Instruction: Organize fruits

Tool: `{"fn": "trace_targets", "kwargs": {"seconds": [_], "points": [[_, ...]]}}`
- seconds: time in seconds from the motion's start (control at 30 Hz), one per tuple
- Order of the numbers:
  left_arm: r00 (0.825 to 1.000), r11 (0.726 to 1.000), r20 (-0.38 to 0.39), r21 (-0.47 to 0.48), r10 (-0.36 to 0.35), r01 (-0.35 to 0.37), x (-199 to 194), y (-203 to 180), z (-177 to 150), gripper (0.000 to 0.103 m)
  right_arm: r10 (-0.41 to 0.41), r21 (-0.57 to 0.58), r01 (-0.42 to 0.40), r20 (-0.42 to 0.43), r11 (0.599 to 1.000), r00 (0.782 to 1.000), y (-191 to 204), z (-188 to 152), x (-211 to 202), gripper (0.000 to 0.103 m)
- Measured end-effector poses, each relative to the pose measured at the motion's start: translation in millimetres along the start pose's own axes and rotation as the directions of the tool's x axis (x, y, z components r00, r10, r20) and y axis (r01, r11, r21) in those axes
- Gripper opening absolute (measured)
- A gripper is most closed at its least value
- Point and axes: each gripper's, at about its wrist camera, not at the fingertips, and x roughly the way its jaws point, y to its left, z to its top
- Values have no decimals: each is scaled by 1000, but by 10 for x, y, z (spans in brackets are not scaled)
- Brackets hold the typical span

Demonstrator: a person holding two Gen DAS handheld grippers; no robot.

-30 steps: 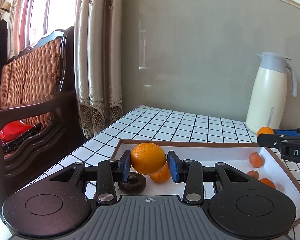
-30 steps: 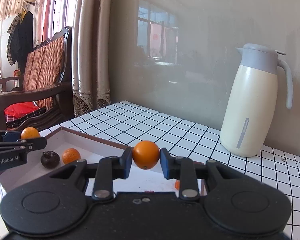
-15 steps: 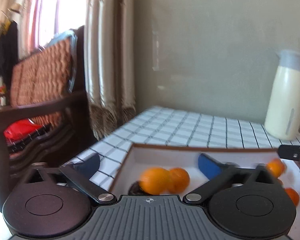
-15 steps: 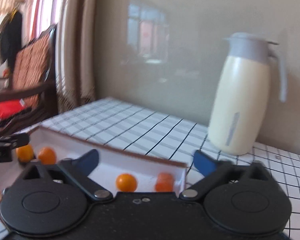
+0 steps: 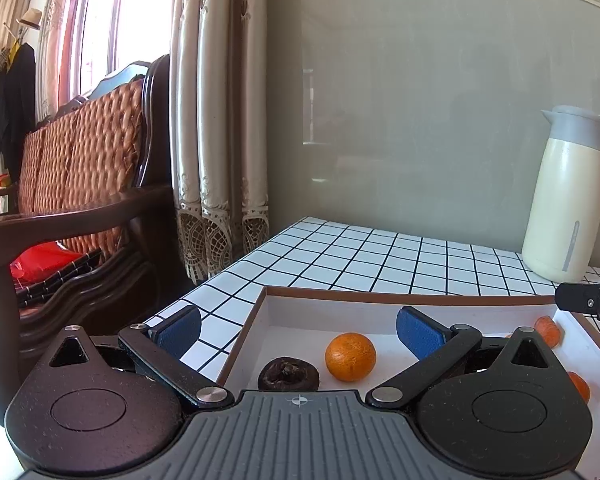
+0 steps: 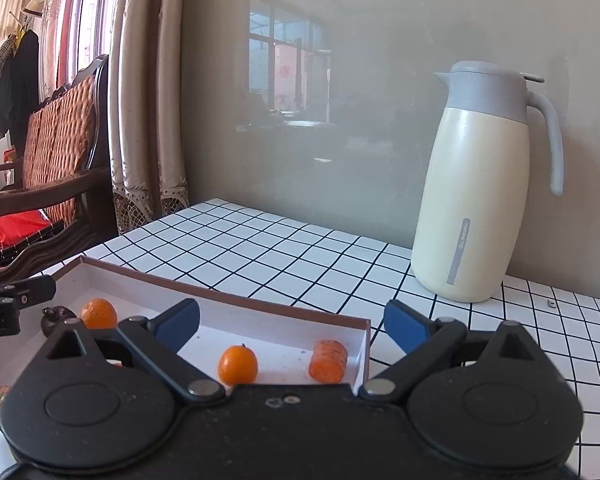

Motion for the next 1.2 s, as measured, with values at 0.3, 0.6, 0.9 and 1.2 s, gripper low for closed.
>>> {"fn": "trace_targets", "kwargs": {"seconds": [0.3, 0.6, 0.9, 1.2], "points": [[1000, 1000, 10, -16, 8, -8, -218, 12, 44, 103, -4, 57, 5, -20, 998, 1000, -71, 88, -258, 97], [994, 997, 86, -22, -72, 74, -1288, 58, 71, 103, -19, 12, 18, 99, 1000, 995, 13, 2, -1436, 97], [985, 993, 131, -5, -115, 116, -2279, 150, -292, 103, -59, 21, 56, 114, 998, 992, 89, -431, -2395, 97], [976, 987, 147, 4, -159, 160, -2786, 188, -538, 103, -98, 29, 95, 130, 995, 987, 186, -671, -2768, 97]]}}
